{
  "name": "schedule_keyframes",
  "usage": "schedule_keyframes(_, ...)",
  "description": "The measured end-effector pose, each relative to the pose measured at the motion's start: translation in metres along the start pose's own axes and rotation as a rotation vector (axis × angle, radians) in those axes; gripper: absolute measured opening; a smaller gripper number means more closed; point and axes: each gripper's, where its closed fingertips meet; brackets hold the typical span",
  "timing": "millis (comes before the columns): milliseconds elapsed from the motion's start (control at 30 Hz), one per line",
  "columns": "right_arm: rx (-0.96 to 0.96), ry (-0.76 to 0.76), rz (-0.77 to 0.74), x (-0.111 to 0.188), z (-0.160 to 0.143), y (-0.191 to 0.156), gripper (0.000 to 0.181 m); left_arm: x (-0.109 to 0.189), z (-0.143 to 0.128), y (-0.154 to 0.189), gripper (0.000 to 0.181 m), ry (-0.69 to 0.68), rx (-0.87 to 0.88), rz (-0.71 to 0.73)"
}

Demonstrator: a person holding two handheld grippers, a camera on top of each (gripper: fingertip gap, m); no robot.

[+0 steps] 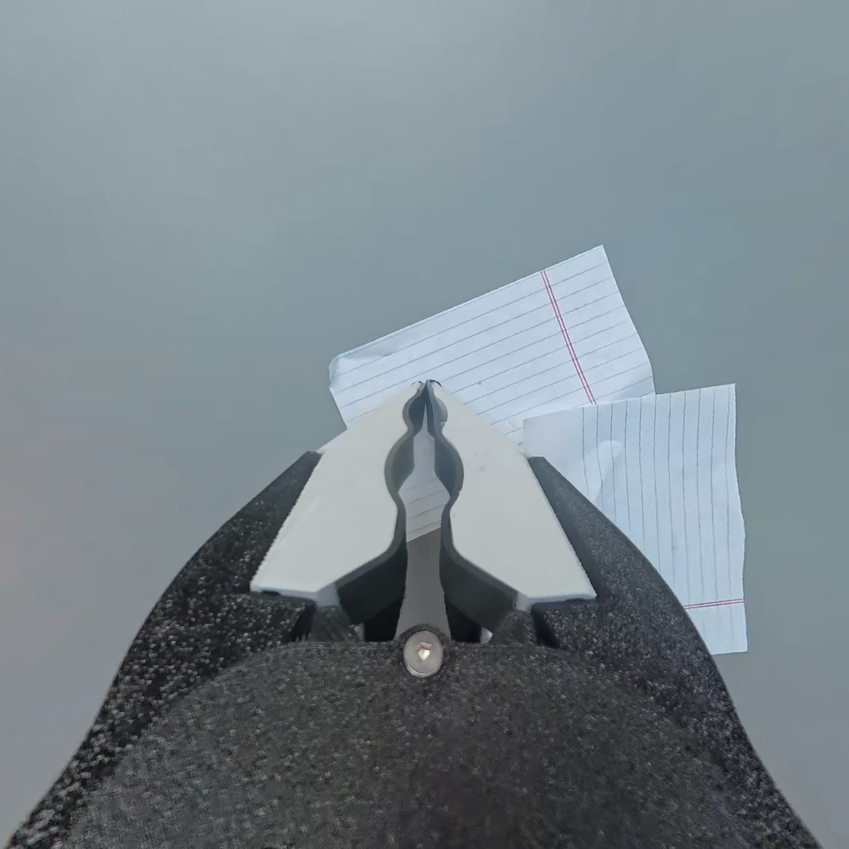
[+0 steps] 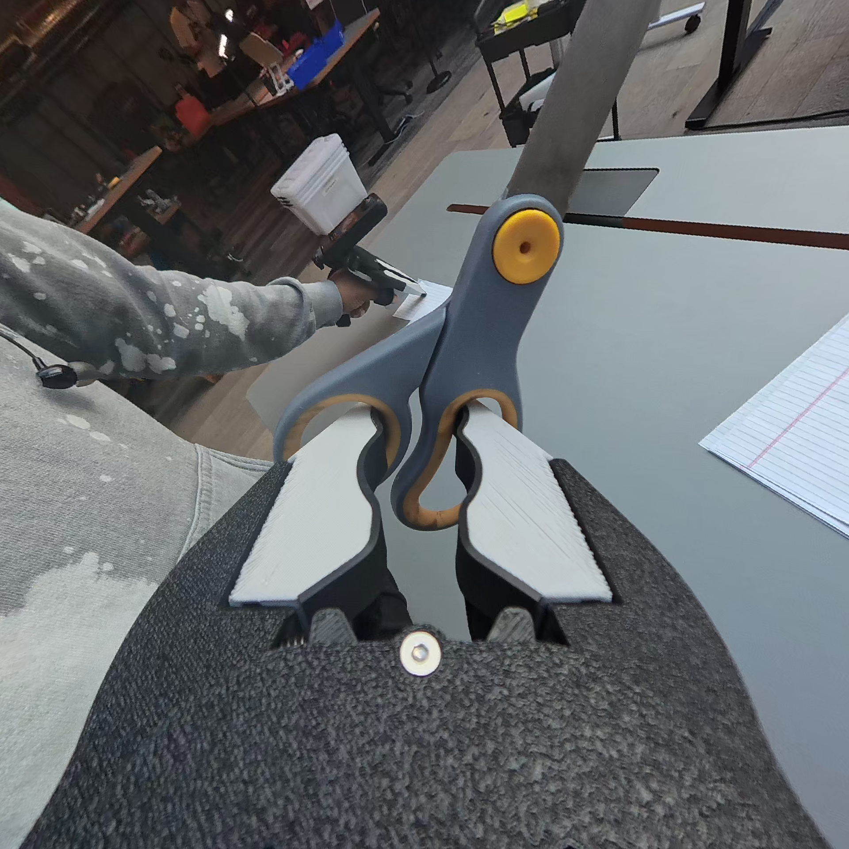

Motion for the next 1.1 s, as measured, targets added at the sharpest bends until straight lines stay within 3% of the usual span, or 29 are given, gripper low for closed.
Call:
schedule_keyframes(267, 0.019, -0.008, 0.012, 0.007, 0.006, -0.002, 0.023, 0.007, 0.011, -0.021, 0.000, -0.026, 0.157, -0.044)
schedule_keyframes(300, 0.017, -0.006, 0.011, 0.008, 0.006, -0.002, 0.024, 0.011, 0.017, -0.019, 0.004, -0.012, 0.155, -0.078)
schedule_keyframes(333, 0.013, -0.004, 0.011, 0.009, 0.005, -0.002, 0.024, 0.014, 0.024, -0.015, 0.019, 0.014, 0.133, -0.118)
schedule_keyframes(467, -0.008, -0.020, 0.006, 0.010, -0.003, -0.001, 0.024, 0.019, 0.034, -0.001, 0.055, 0.094, -0.222, -0.170)
schedule_keyframes(600, -0.032, -0.033, -0.015, 0.015, -0.008, -0.001, 0.024, 0.012, 0.018, 0.000, 0.070, 0.031, -0.634, -0.181)
schedule_keyframes(700, -0.048, -0.036, -0.034, 0.017, -0.011, 0.001, 0.024, 0.004, -0.002, -0.002, 0.083, -0.058, -0.842, -0.204)
schedule_keyframes(900, -0.066, -0.022, -0.045, 0.014, -0.010, 0.007, 0.024, 0.000, -0.009, 0.000, 0.076, -0.082, -0.837, -0.249)
schedule_keyframes(1000, -0.069, -0.022, -0.037, 0.011, -0.009, 0.011, 0.024, 0.000, -0.007, -0.008, 0.037, -0.102, -0.786, -0.226)
schedule_keyframes(1100, -0.065, -0.023, -0.022, 0.007, -0.008, 0.011, 0.024, -0.002, -0.006, -0.023, 0.020, -0.135, -0.645, -0.176)
Point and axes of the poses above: each gripper's, where its closed fingertips meet, x back along the fingers, z out of its top, y = z × x across the jaws, and after that the axes turned 15 degrees about z, right-handed
